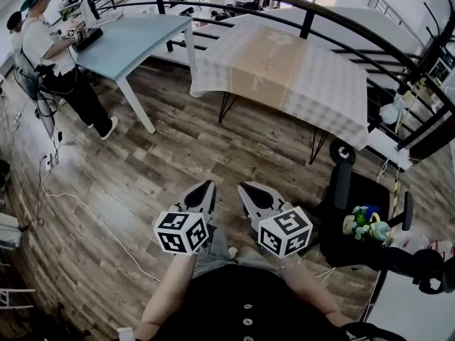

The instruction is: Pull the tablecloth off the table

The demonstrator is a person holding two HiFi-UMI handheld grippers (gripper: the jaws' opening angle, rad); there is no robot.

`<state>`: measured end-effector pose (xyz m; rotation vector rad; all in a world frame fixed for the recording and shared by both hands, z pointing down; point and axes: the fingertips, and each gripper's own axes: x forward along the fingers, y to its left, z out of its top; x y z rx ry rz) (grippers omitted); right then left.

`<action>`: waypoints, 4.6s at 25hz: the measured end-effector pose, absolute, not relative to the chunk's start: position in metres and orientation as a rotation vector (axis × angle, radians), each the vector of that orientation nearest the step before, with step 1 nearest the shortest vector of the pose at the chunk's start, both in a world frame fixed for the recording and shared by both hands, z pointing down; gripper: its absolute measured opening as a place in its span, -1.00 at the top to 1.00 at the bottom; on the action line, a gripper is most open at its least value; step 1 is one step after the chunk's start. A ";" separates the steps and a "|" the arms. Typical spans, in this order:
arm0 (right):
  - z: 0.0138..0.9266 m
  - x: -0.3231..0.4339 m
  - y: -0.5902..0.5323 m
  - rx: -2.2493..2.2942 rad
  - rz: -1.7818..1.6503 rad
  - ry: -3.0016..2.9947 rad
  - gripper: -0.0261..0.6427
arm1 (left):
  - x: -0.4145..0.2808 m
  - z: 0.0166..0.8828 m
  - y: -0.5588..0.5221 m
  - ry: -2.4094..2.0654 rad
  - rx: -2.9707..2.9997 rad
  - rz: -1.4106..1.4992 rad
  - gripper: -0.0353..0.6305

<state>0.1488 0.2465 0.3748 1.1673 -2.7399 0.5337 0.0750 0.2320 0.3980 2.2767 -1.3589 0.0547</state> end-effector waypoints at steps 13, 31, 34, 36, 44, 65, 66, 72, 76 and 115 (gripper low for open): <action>0.387 0.138 0.163 1.242 0.563 -2.719 0.84 | 0.065 0.409 0.145 -1.305 2.307 0.092 0.83; 0.370 0.041 -0.046 1.419 0.548 -2.671 0.84 | -0.024 0.396 -0.069 -1.149 2.378 0.135 0.83; 0.376 0.033 -0.061 1.431 0.569 -2.642 0.84 | -0.032 0.403 -0.082 -1.119 2.364 0.144 0.83; 0.379 0.027 -0.070 1.425 0.574 -2.624 0.84 | -0.038 0.406 -0.090 -1.112 2.352 0.138 0.83; 0.388 0.017 -0.100 1.383 0.576 -2.597 0.83 | -0.048 0.414 -0.120 -1.115 2.316 0.112 0.83; 0.389 0.064 -0.273 1.402 0.611 -2.605 0.83 | -0.024 0.416 -0.287 -1.167 2.287 0.190 0.83; 0.390 0.067 -0.280 1.402 0.613 -2.605 0.83 | -0.023 0.417 -0.294 -1.170 2.285 0.192 0.83; 0.393 0.077 -0.313 1.375 0.624 -2.605 0.83 | -0.014 0.421 -0.326 -1.185 2.271 0.198 0.83; 0.399 0.080 -0.323 1.378 0.650 -2.587 0.83 | -0.014 0.427 -0.336 -1.185 2.253 0.213 0.83; 0.519 0.098 -0.387 1.852 1.483 -2.140 0.63 | -0.056 0.545 -0.439 -0.970 2.201 0.581 0.83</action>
